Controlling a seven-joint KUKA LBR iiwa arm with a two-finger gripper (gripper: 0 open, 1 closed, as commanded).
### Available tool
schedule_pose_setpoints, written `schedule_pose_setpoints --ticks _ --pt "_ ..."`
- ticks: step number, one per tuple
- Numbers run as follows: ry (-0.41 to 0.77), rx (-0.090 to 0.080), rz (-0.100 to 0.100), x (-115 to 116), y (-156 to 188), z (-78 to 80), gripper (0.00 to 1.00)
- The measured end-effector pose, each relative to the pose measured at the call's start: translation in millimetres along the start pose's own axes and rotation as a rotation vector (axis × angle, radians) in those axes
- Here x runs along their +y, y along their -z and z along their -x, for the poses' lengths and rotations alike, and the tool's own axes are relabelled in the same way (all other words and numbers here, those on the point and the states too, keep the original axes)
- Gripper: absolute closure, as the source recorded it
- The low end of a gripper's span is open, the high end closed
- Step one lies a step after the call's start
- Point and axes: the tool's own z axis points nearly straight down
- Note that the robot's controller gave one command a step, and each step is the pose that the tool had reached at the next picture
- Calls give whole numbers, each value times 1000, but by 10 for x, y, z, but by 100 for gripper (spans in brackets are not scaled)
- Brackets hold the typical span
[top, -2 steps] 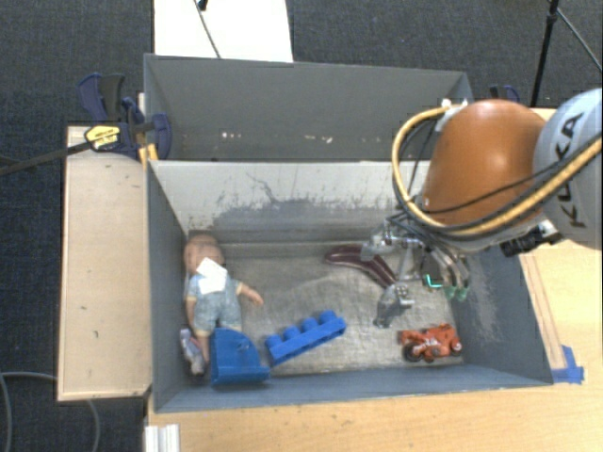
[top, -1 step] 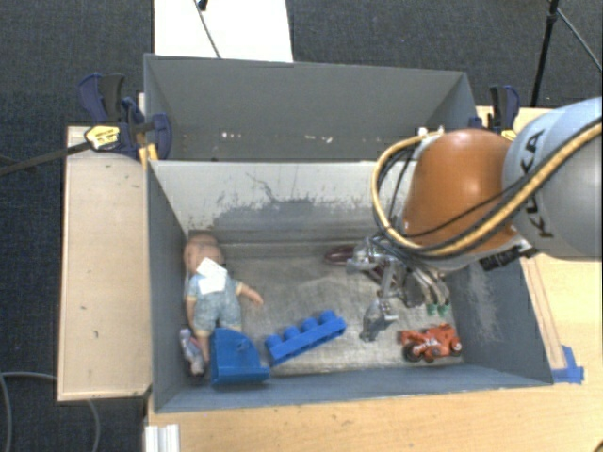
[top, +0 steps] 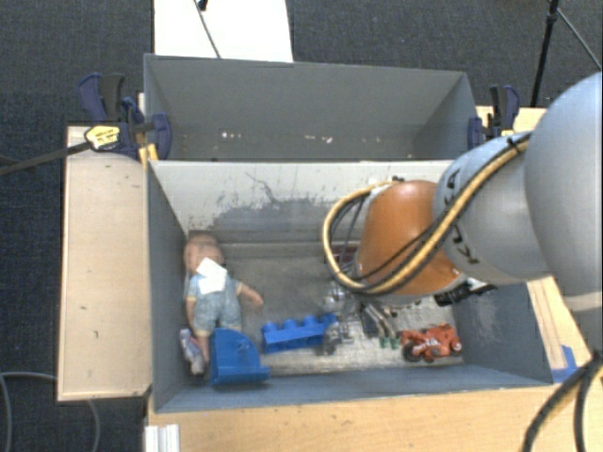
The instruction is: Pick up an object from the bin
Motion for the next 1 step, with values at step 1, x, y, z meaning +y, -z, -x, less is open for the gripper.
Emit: schedule_pose_setpoints --ticks 1 --pt "0 0 0 0 0 0 100"
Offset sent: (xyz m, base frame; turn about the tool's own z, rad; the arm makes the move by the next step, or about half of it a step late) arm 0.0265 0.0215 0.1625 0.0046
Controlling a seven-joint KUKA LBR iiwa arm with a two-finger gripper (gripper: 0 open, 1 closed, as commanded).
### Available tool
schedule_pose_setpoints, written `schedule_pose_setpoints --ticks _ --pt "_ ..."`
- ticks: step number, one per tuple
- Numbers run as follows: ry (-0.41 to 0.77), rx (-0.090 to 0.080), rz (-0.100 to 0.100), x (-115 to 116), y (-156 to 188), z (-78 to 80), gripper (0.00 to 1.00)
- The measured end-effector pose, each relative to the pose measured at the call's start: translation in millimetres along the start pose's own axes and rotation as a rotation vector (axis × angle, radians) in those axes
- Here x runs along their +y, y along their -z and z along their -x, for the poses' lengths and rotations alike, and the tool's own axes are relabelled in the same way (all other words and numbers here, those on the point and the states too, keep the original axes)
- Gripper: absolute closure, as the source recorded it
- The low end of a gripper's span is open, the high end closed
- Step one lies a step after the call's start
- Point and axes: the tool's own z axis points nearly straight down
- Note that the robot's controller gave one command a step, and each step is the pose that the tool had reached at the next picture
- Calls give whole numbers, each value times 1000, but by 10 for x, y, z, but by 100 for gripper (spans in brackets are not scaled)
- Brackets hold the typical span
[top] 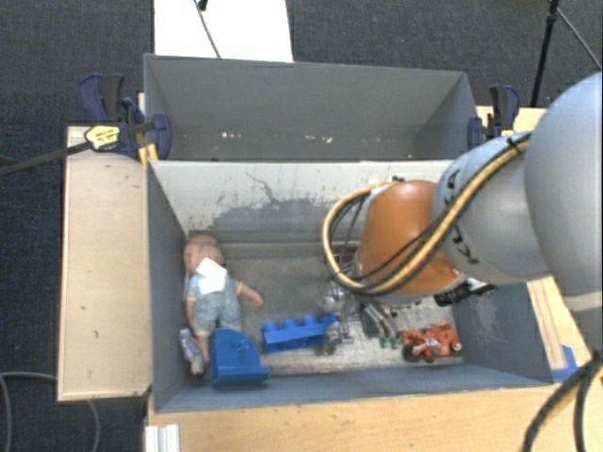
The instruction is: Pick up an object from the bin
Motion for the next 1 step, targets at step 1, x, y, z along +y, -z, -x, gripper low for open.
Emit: schedule_pose_setpoints --ticks 1 --pt "0 1 -2 219 1627 279 100"
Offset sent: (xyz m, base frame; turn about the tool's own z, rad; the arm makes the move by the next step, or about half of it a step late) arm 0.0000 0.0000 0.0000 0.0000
